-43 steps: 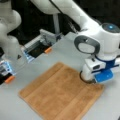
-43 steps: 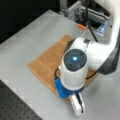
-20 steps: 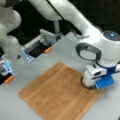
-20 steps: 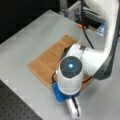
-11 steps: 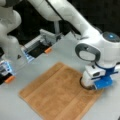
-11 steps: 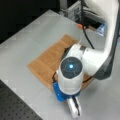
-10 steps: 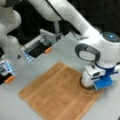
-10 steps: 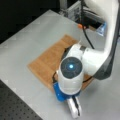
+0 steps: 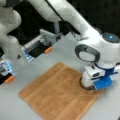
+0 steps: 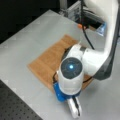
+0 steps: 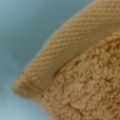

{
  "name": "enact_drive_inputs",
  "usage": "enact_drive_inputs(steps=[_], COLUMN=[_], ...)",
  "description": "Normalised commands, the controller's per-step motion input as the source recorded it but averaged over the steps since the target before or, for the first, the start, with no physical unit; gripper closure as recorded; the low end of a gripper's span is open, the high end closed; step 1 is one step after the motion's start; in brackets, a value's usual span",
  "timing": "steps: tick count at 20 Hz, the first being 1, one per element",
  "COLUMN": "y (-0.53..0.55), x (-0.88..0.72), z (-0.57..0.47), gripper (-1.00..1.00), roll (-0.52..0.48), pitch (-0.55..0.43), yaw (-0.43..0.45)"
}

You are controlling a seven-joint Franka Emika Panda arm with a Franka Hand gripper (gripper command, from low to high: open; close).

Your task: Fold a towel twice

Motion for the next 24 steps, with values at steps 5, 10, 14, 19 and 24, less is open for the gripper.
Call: enact_drive_inputs(steps=[5, 10, 14, 19, 24], y=[-0.05, -0.02, 0.0, 0.0, 0.0], x=[0.06, -0.01, -0.05, -0.09, -0.13], z=[-0.1, -0.09, -0.11, -0.11, -0.12], gripper=[-1.0, -1.0, -1.0, 1.0, 1.0], roll=[-0.07, -0.095, -0.088, -0.07, -0.047], pitch=[-0.151, -0.107, -0.065, -0.016, 0.032], yaw=[-0.118, -0.115, -0.114, -0.115, -0.122])
